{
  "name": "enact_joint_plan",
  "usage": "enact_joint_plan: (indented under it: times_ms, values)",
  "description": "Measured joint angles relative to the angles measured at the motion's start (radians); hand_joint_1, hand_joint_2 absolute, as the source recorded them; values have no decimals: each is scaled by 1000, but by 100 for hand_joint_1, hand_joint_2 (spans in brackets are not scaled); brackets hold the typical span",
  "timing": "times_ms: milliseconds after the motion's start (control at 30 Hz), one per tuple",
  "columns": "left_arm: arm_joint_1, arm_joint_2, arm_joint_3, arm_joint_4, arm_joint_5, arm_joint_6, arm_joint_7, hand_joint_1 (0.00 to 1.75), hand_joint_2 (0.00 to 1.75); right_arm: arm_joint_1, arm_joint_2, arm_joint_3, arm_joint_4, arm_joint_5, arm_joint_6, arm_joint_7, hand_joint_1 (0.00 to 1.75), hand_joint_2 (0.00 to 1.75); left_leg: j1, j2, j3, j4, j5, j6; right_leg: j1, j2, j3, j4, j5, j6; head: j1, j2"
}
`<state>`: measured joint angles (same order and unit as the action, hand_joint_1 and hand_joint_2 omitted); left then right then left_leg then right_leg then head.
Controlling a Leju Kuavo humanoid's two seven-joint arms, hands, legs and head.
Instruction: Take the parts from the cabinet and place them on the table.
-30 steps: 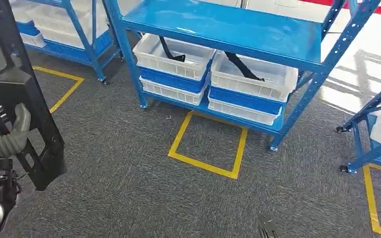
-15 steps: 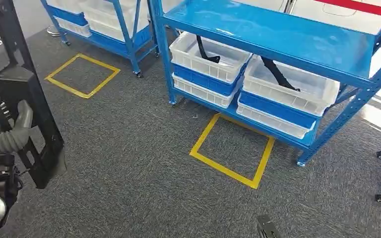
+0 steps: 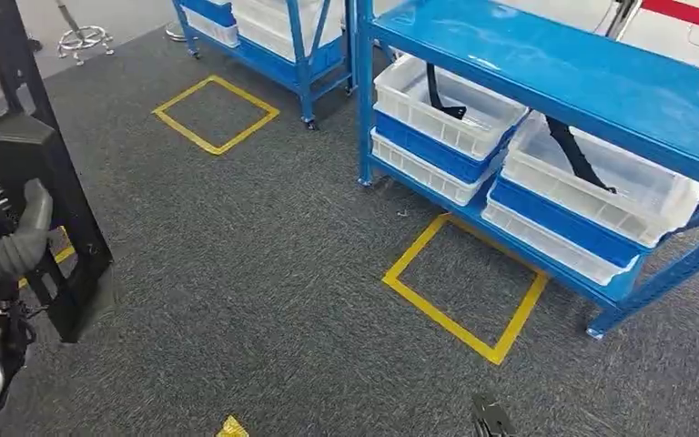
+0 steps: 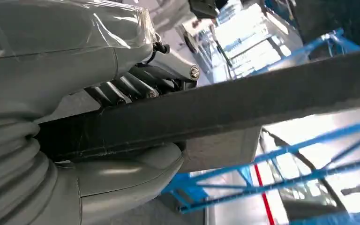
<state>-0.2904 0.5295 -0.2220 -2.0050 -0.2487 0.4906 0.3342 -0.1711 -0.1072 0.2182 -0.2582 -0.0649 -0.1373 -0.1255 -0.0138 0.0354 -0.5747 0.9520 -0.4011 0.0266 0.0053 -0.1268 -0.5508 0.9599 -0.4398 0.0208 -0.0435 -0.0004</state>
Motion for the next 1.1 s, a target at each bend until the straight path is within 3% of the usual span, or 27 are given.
enact_joint_plan:
  times_ms: [33,67,100,133,167,200,233,300,333,367,400,433,533,567,600,633,667,700,733,767,800,833,867,900,933,1067,1100]
  values:
    - [1,0,0,0,0,-2,0,175,175,-1,1,0,-1,-1,0,-1,0,0,5,-12,2,-9,6,7,3,-10,4,-1,-2,6,0,0]
    - [2,0,0,0,0,-2,2,175,175,0,1,0,-1,-3,0,-3,0,0,16,-21,9,-16,13,11,-4,26,0,9,-13,14,0,0]
    - [-4,0,0,0,0,-1,2,175,175,1,2,0,-1,-5,0,-4,0,0,17,-34,7,-17,16,16,-5,81,-15,51,-46,17,2,0]
    - [-4,0,-2,0,0,-1,1,175,175,2,1,1,-1,-6,0,-5,0,0,17,-41,6,-17,18,20,-7,110,-51,130,-92,18,3,0]
    - [-3,-1,-5,0,0,-2,2,175,175,4,0,1,-1,-8,0,-4,0,0,17,-53,5,-17,19,21,-8,122,-97,232,-138,20,4,0]
    - [-1,-1,-7,0,1,-2,2,175,175,5,0,0,-1,-8,0,-4,0,0,17,-66,4,-16,19,21,-8,124,-134,311,-165,22,4,0]
    - [1,-1,-8,0,1,-2,2,175,175,8,0,0,-1,-8,0,-3,0,0,17,-79,4,-16,19,22,-8,124,-155,353,-170,24,4,0]
    - [1,-2,-10,1,1,-2,2,175,175,12,0,1,-1,-8,0,-3,0,0,19,-107,4,-14,19,21,-12,125,-138,308,-126,27,4,0]
    - [1,-2,-10,1,1,-2,2,175,175,12,0,1,-1,-8,0,-3,0,0,21,-124,4,-11,19,20,-18,135,-94,213,-69,29,4,0]
    - [0,-2,-11,1,1,-2,2,175,175,13,0,1,-1,-9,0,-3,0,0,23,-137,4,-6,16,15,-26,172,-46,112,-21,32,4,0]
    - [-1,-2,-12,1,1,0,2,175,175,13,0,1,-1,-10,0,-3,0,0,19,-149,-2,1,13,9,-34,240,-16,39,2,35,5,0]
    - [-3,-2,-13,1,1,0,5,175,175,14,-1,1,-1,-11,-1,-4,0,0,17,-159,-11,14,9,4,-37,240,-7,12,-12,31,3,0]
    - [4,-2,-16,1,1,3,8,175,175,12,-2,2,-1,-12,-3,-4,0,0,30,-204,-27,8,22,-18,-25,195,-11,21,-6,15,0,0]
    - [7,-1,-16,1,1,3,11,175,175,11,2,3,-1,-12,-3,-5,0,0,34,-194,-37,15,16,-18,-34,176,-10,15,-3,8,2,0]
    - [8,-1,-15,1,1,3,11,175,175,11,0,3,-1,-12,-3,-5,0,0,23,-137,-48,36,2,-23,-30,168,-8,14,-3,6,0,0]
    - [1,0,-15,1,1,2,12,175,175,13,-1,4,-1,-13,-3,-5,0,0,23,-74,-86,120,-44,-29,-28,146,-8,15,-5,-3,-5,0]
    - [1,-1,-16,1,1,3,12,175,175,16,-1,4,-1,-13,-3,-5,0,0,27,-53,-127,209,-81,-34,-24,133,-8,15,-6,-4,-5,0]
    - [5,-1,-16,1,1,3,12,175,175,17,-2,4,-1,-13,-3,-5,0,0,29,-46,-169,293,-110,-36,-23,117,-8,15,-7,-6,-5,0]
    - [10,-1,-16,1,1,3,13,175,175,18,-3,4,-1,-13,-3,-5,0,0,30,-44,-195,344,-120,-38,-22,103,-8,15,-9,-7,-6,0]
    - [13,-1,-17,1,2,3,13,175,175,18,-3,4,-1,-13,-3,-5,0,0,32,-43,-198,345,-109,-39,-22,89,-7,15,-10,-7,-6,0]
    - [14,-1,-17,1,1,3,13,175,175,17,-3,4,-1,-13,-3,-5,0,0,32,-40,-176,300,-83,-40,-22,76,-5,15,-13,-6,-6,0]
    - [13,-1,-17,1,1,3,13,175,175,16,-3,5,-1,-13,-3,-5,0,0,32,-34,-129,212,-41,-39,-22,63,-1,15,-16,-4,-6,0]
    - [12,-1,-16,1,1,3,13,175,175,15,-3,5,-1,-13,-3,-5,0,0,32,-13,-73,107,2,-37,-22,51,5,15,-20,-1,-6,0]
    - [11,-1,-16,1,1,3,13,175,175,15,-3,5,-1,-13,-3,-5,0,0,28,31,-35,34,20,-33,-19,43,10,15,-23,4,-6,0]
    - [11,-1,-16,1,1,3,13,175,175,15,-3,5,-1,-13,-3,-5,0,0,12,43,-26,20,13,-24,-10,32,9,16,-27,11,-5,0]
    - [13,0,-15,0,2,3,14,175,175,10,-3,6,-1,-13,-3,-5,0,0,11,-9,-35,15,17,-5,-12,-10,20,8,-34,28,-2,0]
    - [14,1,-15,0,2,3,14,175,175,10,-4,6,-1,-14,-3,-5,0,0,19,-18,-29,10,21,2,-19,39,18,19,-46,34,-2,0]
